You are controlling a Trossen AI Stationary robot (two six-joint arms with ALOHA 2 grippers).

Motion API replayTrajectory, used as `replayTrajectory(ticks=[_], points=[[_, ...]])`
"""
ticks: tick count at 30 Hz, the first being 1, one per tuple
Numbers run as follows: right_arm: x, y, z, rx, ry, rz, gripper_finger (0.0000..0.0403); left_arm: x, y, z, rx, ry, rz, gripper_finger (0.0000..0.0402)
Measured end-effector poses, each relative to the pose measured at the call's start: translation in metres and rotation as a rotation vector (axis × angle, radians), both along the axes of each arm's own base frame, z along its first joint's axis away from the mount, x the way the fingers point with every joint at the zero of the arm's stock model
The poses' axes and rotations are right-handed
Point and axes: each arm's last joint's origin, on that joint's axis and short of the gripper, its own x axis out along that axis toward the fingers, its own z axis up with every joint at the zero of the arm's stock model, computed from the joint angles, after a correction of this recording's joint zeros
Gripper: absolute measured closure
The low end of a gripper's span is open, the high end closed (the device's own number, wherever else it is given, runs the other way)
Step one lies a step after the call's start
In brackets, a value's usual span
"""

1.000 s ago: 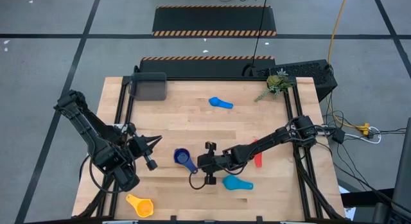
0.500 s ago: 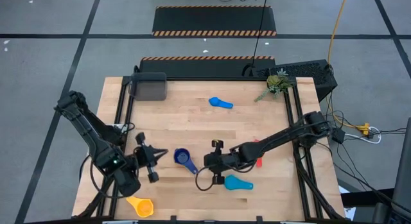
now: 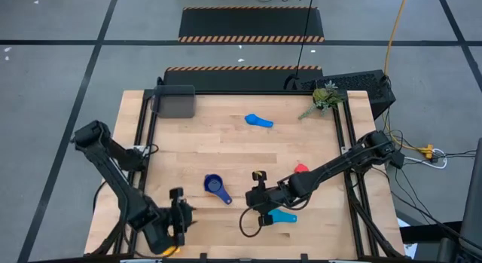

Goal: Nest measuring cups in basket
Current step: Stack the yellow measuring cup on top of the purple measuring cup

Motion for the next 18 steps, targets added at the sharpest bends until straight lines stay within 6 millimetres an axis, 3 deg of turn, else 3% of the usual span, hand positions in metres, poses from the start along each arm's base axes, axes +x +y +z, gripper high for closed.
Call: replayTrajectory(ticks=[4,7,18], points=[[-0.001,0.000,0.000,-0.008,0.002,0.009,0.0362,-0.009,-0.021,-0.018,-0.121,0.129,-0.028,0.0142],[-0.001,0.000,0.000,-0.010,0.008,0.009,0.0362,-0.020,-0.033,-0.027,-0.200,0.235,-0.011,0.0124],[-0.001,0.000,0.000,-0.005,0.008,0.003,0.0362,-0.055,-0.054,-0.035,-0.322,0.432,0.032,0.0143]])
